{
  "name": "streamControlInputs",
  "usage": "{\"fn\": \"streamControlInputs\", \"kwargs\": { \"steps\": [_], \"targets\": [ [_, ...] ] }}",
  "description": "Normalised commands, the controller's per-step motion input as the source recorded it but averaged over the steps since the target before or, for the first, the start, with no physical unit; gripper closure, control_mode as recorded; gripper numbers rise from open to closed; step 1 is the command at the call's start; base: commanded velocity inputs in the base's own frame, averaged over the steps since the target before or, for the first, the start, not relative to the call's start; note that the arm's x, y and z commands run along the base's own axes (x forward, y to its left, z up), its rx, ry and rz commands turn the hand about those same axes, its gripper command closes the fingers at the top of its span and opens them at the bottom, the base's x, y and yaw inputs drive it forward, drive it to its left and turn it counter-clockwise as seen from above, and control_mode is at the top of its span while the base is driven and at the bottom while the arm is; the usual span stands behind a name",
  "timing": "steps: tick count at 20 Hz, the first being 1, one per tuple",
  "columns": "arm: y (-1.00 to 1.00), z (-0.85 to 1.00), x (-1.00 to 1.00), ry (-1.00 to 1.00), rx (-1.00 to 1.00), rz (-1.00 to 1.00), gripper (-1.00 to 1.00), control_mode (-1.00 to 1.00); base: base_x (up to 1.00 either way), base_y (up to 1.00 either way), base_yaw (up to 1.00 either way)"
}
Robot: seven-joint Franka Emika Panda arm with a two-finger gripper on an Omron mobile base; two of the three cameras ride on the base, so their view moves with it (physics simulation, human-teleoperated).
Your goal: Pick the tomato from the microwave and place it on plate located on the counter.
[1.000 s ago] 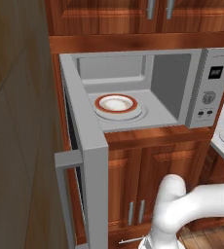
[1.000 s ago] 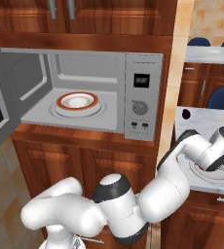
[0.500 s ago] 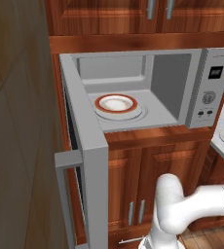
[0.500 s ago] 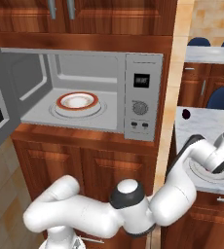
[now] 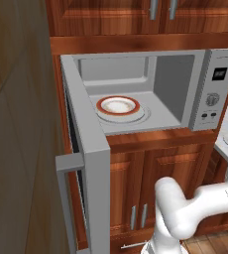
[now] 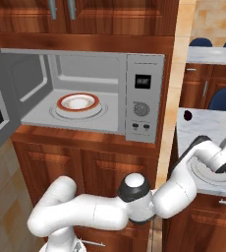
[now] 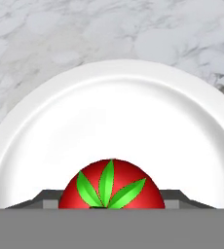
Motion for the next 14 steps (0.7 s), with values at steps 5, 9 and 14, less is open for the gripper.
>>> {"fn": "streamControlInputs", "kwargs": {
  "steps": [5, 9, 14],
  "targets": [
    [-0.01, -0.02, -0.01, 0.0, 0.0, 0.0, 1.0, -1.0, 0.0, 0.0, 0.0],
    [0.0, 0.0, 0.0, 0.0, 0.0, 0.0, -1.0, -1.0, 0.0, 0.0, 0.0],
    [0.0, 0.0, 0.0, 0.0, 0.0, 0.0, -1.0, -1.0, 0.0, 0.0, 0.0]
  ]
}}
